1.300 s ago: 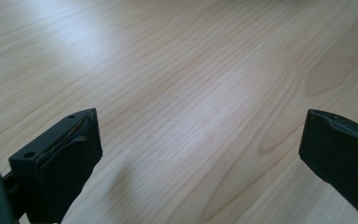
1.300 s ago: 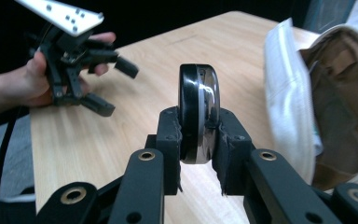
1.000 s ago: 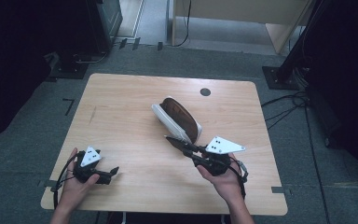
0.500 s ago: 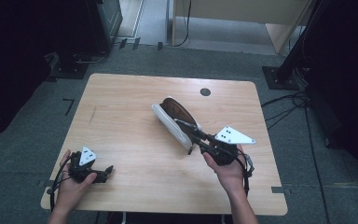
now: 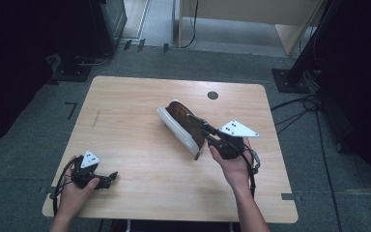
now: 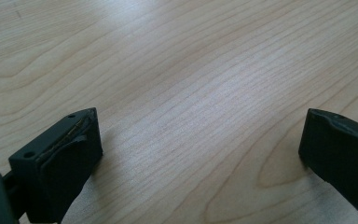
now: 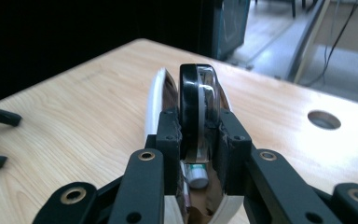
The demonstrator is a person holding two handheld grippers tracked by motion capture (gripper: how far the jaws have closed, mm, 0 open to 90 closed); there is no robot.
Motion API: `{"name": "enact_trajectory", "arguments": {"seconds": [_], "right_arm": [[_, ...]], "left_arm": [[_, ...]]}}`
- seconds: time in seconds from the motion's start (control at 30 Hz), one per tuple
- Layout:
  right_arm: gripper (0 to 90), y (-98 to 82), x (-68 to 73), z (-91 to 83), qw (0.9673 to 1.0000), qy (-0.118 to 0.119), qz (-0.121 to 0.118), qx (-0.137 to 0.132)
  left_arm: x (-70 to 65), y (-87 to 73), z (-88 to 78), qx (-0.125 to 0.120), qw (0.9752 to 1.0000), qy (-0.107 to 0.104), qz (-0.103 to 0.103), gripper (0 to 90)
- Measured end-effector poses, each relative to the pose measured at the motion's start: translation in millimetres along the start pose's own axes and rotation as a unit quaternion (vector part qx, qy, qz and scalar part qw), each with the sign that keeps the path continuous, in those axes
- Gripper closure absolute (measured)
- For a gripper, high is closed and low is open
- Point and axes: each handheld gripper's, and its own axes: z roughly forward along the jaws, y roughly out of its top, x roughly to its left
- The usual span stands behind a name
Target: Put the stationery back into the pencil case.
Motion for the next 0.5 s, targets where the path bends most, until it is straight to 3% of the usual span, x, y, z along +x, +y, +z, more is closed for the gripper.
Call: {"name": "enact_trajectory", "arguments": {"seconds": [0.17,0.27,0.5], "right_arm": [[74.0,-0.1,-7.7,16.0,0.9992,-0.004,0.016,0.037],[73.9,0.7,-10.0,25.1,0.9982,-0.004,0.014,0.059],[73.8,3.7,-12.6,38.2,0.9968,-0.009,0.011,0.079]], "left_arm": [[-0.3,0.0,0.2,-0.001,1.0,-0.001,0.0,0.0],[-0.3,0.0,0.2,-0.001,1.0,-0.001,0.0,0.0],[-0.3,0.0,0.1,-0.001,1.0,-0.002,0.003,0.0]]}}
